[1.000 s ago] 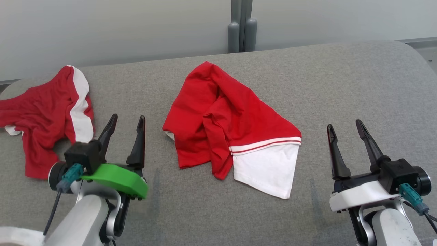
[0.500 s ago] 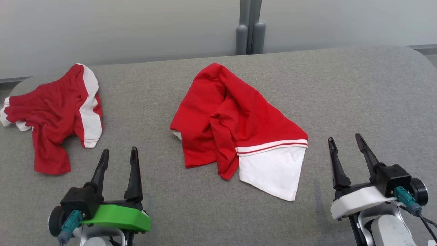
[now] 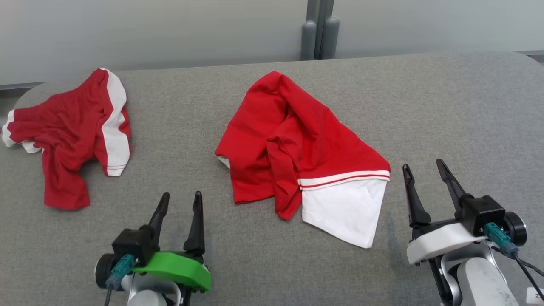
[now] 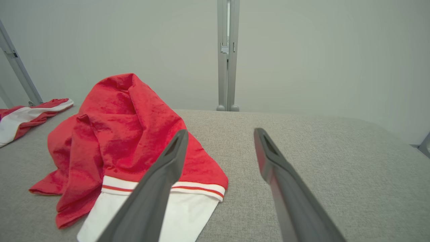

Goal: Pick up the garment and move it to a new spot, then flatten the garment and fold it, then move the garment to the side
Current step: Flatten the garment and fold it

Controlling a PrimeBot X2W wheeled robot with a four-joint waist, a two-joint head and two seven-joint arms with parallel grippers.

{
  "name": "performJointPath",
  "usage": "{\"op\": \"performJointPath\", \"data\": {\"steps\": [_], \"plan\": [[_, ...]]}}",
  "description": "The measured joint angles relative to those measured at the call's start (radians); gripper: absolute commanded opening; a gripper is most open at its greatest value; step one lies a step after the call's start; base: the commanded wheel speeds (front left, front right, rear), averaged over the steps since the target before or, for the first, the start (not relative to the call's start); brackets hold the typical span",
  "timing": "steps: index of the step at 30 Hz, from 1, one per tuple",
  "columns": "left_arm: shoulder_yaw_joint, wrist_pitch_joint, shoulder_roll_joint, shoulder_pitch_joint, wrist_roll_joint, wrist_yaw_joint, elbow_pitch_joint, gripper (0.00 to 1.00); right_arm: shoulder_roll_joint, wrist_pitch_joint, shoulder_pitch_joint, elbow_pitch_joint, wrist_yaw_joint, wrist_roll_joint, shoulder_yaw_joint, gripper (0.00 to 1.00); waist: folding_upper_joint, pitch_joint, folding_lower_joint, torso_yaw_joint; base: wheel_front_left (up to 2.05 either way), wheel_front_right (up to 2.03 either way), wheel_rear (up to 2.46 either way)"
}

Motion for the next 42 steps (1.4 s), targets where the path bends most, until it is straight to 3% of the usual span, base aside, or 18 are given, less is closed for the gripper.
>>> {"op": "performJointPath", "data": {"steps": [8, 24, 25, 26, 27, 28, 29, 33, 37, 42], "plan": [[-0.038, -0.001, -0.059, -0.163, -0.011, -0.06, 0.286, 1.0, 0.0, 0.0, -0.034, -0.038, 0.0, -0.002, 0.017, 1.0, 0.0, 0.035, 0.0, -0.047, 0.0, 0.0, 0.0], [-0.091, -0.003, -0.09, -0.348, -0.026, -0.06, 0.637, 1.0, -0.001, 0.0, -0.049, -0.075, 0.0, -0.007, 0.016, 1.0, 0.0, 0.107, 0.0, -0.149, 0.0, 0.0, 0.0], [-0.094, -0.003, -0.09, -0.355, -0.027, -0.059, 0.646, 0.97, -0.001, 0.0, -0.049, -0.076, 0.0, -0.007, 0.015, 1.0, 0.0, 0.109, 0.0, -0.153, 0.0, 0.0, 0.0], [-0.096, -0.003, -0.09, -0.362, -0.029, -0.059, 0.653, 0.73, -0.001, 0.0, -0.05, -0.078, 0.0, -0.007, 0.014, 1.0, 0.0, 0.111, 0.0, -0.156, 0.0, 0.0, 0.0], [-0.098, -0.004, -0.09, -0.367, -0.031, -0.059, 0.66, 0.41, -0.001, 0.0, -0.051, -0.08, 0.0, -0.005, 0.013, 1.0, 0.0, 0.113, 0.0, -0.16, 0.0, 0.0, 0.0], [-0.105, -0.004, -0.089, -0.373, -0.031, -0.059, 0.668, 0.16, -0.001, 0.0, -0.051, -0.08, 0.0, -0.004, 0.012, 1.0, 0.0, 0.115, 0.0001, -0.162, 0.0, 0.0, 0.0], [-0.115, -0.004, -0.089, -0.378, -0.03, -0.059, 0.673, 0.0, -0.001, 0.0, -0.051, -0.08, 0.0, -0.004, 0.011, 1.0, 0.0, 0.115, 0.0, -0.164, 0.0, 0.0, 0.0], [-0.15, -0.003, -0.091, -0.384, -0.016, -0.065, 0.668, 0.0, -0.001, 0.0, -0.052, -0.083, 0.0, -0.004, 0.002, 1.0, 0.0, 0.114, 0.0001, -0.16, 0.0, 0.0, 0.0], [-0.135, -0.002, -0.086, -0.384, 0.018, -0.042, 0.602, 0.0, -0.001, 0.0, -0.048, -0.087, 0.0, -0.001, -0.018, 1.0, 0.0, 0.108, 0.0, -0.141, 0.0, 0.0, 0.0], [-0.078, -0.002, -0.005, -0.402, 0.052, -0.019, 0.522, 0.0, -0.001, 0.0, -0.045, -0.088, 0.0, 0.001, -0.027, 1.0, 0.0, 0.098, 0.0, -0.113, 0.0, 0.0, 0.0]]}}
